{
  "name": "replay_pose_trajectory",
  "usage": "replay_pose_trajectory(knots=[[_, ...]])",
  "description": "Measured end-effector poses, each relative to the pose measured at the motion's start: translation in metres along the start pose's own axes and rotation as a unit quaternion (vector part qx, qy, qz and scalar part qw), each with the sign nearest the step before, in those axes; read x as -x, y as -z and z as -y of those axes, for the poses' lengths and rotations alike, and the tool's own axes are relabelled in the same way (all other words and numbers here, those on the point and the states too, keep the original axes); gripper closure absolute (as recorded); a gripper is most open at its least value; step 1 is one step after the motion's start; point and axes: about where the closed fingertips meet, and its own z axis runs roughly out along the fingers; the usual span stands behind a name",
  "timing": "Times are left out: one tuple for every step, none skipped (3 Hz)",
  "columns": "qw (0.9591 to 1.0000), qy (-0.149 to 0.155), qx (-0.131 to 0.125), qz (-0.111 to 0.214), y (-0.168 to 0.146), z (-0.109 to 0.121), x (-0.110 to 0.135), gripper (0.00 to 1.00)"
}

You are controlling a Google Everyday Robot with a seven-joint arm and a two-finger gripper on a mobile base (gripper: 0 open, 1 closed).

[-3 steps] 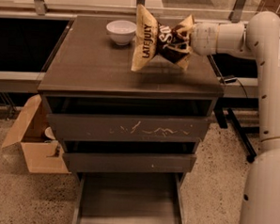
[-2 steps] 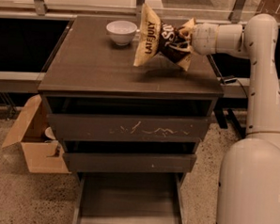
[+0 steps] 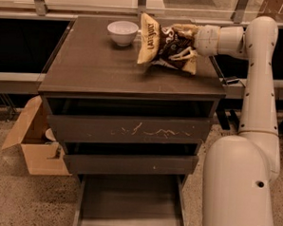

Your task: Pick brown chip bag from bottom drawer and place on counter

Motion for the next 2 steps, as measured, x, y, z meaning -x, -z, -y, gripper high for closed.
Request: replay_pose_trajectory(knots=[[0.9999, 0.0, -0.01, -0.004, 0.007, 0.005, -0.003, 0.0], [0.9991, 0.012, -0.039, -0.011, 0.032, 0.02, -0.003, 0.0]])
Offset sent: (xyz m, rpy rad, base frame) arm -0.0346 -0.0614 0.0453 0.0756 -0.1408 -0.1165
